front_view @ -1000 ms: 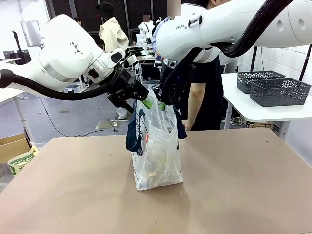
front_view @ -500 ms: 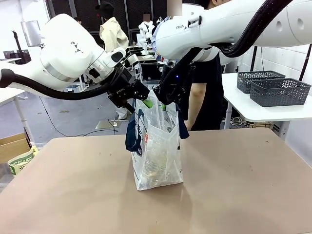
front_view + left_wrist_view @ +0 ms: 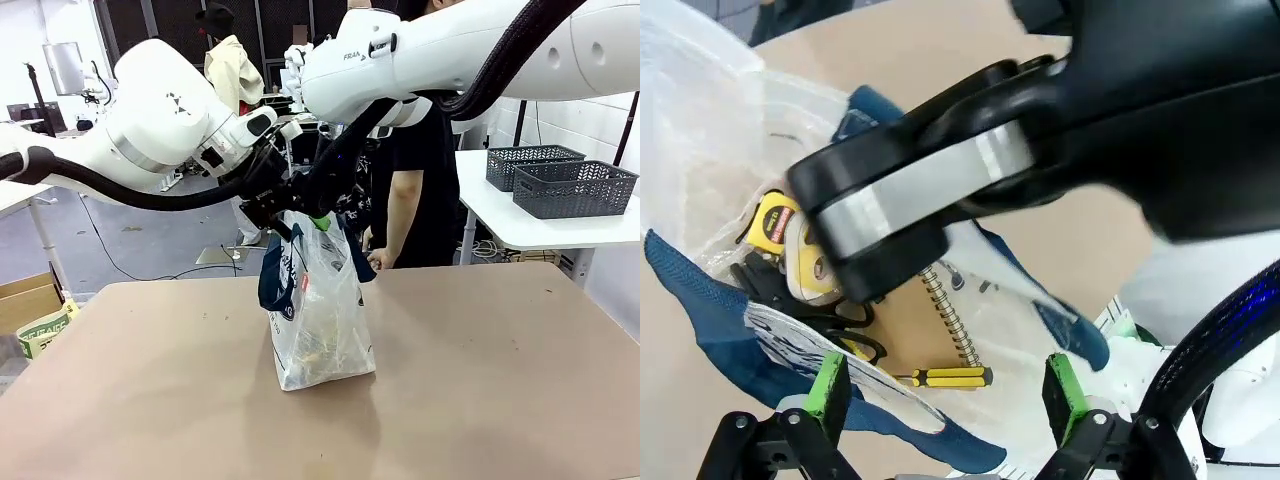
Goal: Transfer purchased items from the store into the shopping bag.
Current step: Move the Reusable shopping bag to the right side of the table.
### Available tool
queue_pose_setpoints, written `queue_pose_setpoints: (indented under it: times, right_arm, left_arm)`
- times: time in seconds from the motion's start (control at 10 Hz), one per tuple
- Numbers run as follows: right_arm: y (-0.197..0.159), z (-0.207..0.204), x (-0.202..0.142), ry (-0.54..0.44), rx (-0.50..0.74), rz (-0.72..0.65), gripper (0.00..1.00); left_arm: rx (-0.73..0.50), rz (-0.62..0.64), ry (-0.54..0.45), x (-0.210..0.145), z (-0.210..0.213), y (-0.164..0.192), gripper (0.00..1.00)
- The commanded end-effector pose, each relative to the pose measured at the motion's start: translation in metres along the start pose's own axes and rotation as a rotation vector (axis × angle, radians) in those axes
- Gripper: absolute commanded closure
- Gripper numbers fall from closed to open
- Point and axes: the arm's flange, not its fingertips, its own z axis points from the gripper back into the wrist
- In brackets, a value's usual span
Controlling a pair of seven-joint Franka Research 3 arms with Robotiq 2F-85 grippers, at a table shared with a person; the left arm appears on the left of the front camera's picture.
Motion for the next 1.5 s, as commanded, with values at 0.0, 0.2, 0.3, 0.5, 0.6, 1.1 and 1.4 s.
queue_pose_setpoints:
  times: [0.0,0.2,0.3,0.5,0.6,1.1,1.4]
  right_arm:
    - [0.009,-0.008,0.006,-0.010,0.020,-0.035,1.00]
    - [0.010,-0.014,0.007,-0.014,0.031,-0.069,1.00]
    - [0.011,-0.016,0.008,-0.018,0.044,-0.073,1.00]
    - [0.012,-0.018,0.006,-0.027,0.044,-0.083,1.00]
    - [0.012,-0.018,0.006,-0.030,0.047,-0.080,1.00]
    - [0.011,-0.016,0.004,-0.038,0.052,-0.065,1.00]
    - [0.011,-0.015,0.003,-0.036,0.051,-0.055,1.00]
  left_arm:
    - [-0.036,-0.028,-0.006,0.004,0.002,-0.001,0.00]
    - [-0.049,-0.047,-0.027,0.005,0.003,-0.006,0.00]
    - [-0.054,-0.050,-0.043,0.006,0.001,-0.007,0.00]
    - [-0.048,-0.014,-0.032,0.006,-0.008,-0.011,0.00]
    - [-0.047,0.000,-0.027,0.005,-0.012,-0.013,0.00]
    - [0.065,0.007,-0.024,0.003,-0.023,-0.017,0.22]
    - [0.069,0.026,-0.028,0.003,-0.020,-0.014,0.82]
